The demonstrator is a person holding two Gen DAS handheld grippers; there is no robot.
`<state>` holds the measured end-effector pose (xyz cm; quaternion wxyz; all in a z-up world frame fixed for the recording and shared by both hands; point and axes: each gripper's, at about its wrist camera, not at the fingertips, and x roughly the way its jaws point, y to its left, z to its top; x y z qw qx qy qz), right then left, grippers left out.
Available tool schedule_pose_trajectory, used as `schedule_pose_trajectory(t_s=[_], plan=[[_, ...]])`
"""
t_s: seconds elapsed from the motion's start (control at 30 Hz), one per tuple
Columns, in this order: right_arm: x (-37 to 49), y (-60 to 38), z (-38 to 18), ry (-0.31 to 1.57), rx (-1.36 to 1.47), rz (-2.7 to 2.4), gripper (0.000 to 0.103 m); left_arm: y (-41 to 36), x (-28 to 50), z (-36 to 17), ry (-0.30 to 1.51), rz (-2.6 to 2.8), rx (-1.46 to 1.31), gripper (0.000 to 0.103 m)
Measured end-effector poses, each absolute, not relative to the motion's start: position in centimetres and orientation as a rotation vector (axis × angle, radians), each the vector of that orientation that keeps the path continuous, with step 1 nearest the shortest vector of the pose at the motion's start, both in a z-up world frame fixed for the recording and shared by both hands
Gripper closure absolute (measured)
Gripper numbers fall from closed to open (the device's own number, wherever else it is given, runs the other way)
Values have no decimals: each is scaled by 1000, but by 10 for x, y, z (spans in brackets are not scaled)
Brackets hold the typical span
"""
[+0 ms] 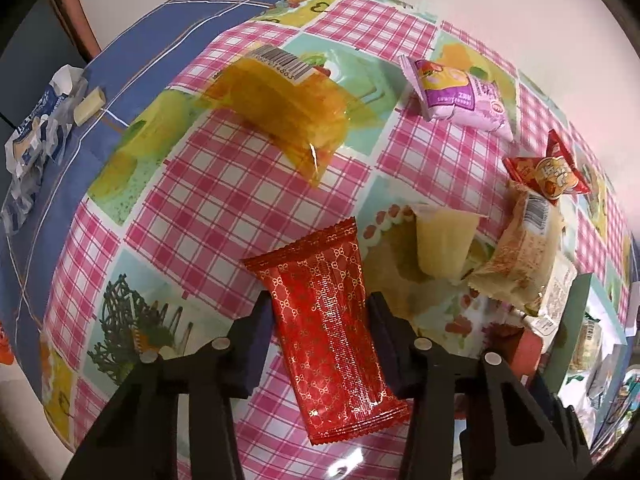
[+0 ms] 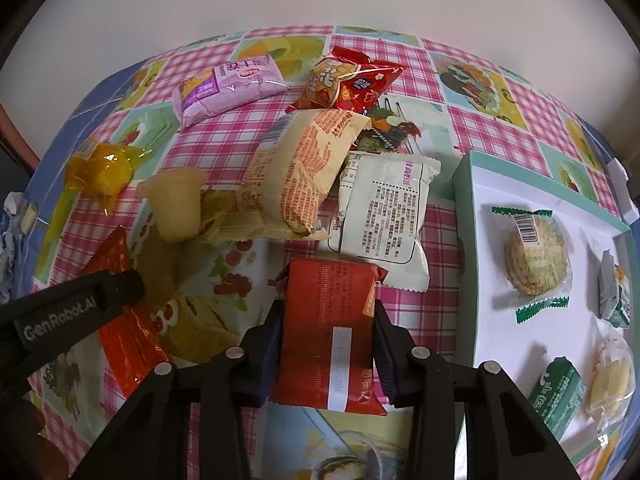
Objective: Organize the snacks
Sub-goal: 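Grasp the red patterned packet with the left tool while the right grasps the white-striped red packet, then carry both red packets into the white tray and open both tools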
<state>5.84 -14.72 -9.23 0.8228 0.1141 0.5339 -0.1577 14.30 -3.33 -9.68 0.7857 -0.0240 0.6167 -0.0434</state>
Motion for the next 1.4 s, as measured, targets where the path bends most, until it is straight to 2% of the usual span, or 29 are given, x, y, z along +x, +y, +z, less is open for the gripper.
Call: schedule_pose_trajectory(t_s=[0.47, 0.93, 1.4], plan=[[51, -155, -84, 1158, 321, -338, 61, -31, 127, -40, 1238, -138, -29, 55], [25, -179, -30, 1049, 411, -339, 61, -34, 104, 13, 1089, -158, -6, 55], [-22, -252, -27, 1007, 576, -474, 61, -82, 82, 32, 1042, -266, 57, 55]])
